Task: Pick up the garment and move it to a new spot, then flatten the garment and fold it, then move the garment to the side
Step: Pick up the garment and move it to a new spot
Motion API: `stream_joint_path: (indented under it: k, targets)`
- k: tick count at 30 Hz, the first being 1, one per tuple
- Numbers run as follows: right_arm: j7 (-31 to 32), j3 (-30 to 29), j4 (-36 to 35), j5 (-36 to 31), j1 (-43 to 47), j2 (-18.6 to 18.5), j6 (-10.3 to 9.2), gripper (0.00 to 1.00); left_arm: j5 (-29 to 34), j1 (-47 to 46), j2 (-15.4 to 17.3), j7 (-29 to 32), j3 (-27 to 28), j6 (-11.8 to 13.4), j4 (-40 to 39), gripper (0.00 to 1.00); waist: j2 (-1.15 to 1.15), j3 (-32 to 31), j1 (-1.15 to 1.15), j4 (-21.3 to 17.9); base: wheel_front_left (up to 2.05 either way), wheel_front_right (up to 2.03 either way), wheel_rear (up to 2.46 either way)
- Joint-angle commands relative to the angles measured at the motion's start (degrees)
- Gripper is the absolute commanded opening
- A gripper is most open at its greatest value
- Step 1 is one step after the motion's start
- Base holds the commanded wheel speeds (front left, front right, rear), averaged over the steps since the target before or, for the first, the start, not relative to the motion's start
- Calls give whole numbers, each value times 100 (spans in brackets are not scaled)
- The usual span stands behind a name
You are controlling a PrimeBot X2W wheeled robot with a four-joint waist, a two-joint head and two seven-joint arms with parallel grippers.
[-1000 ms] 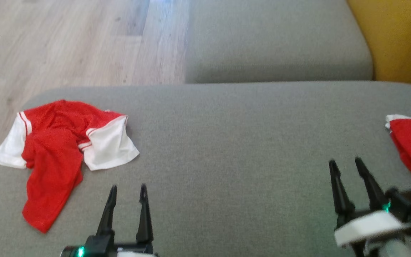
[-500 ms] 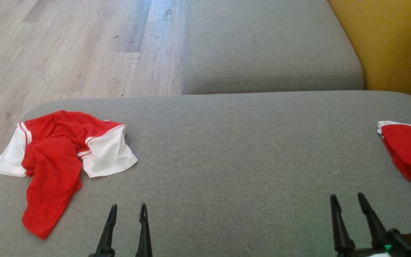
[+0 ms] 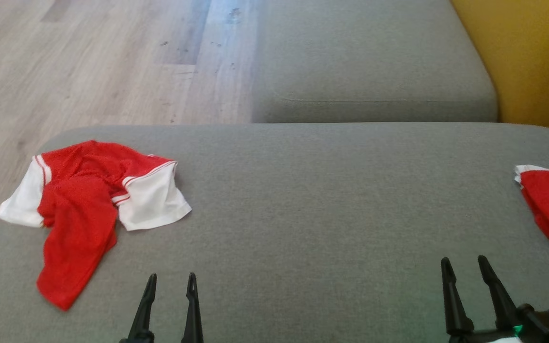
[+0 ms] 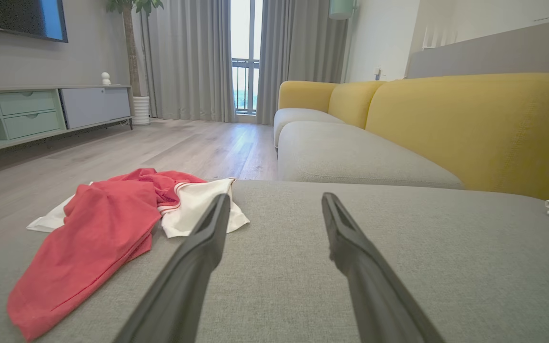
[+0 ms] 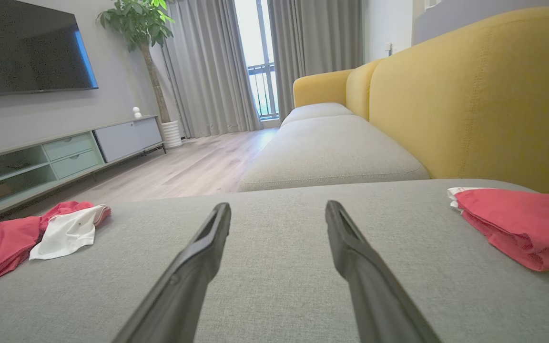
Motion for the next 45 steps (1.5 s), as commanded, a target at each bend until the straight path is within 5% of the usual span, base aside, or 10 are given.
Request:
stream_joint_path:
  k: [1,17,31,40,45]
  targets:
    - [-76,135,-225,9,-190,-38,42,100,24,-327,-23,-29,228,-18,-178,100,0,27,0,96,0,0,0]
    - [-76,333,-247,71,-344,56,42,100,208,-426,29,-29,557,-104,-147,100,0,284,0,1933,0,0,0]
    - [-76,520,-175,73,-610,-122,42,100,231,-467,1,-29,908,-13,-580,100,0,620,0,2228,0,0,0]
    - [-76,530,-482,-114,-672,-795,42,100,371,-2376,339,7,1157,-312,-1074,100,0,1737,0,1997,0,0,0]
    - [-76,448,-703,-176,-1023,-1343,42,100,293,-4111,653,658,1195,-635,-568,100,0,2526,0,1851,0,0,0]
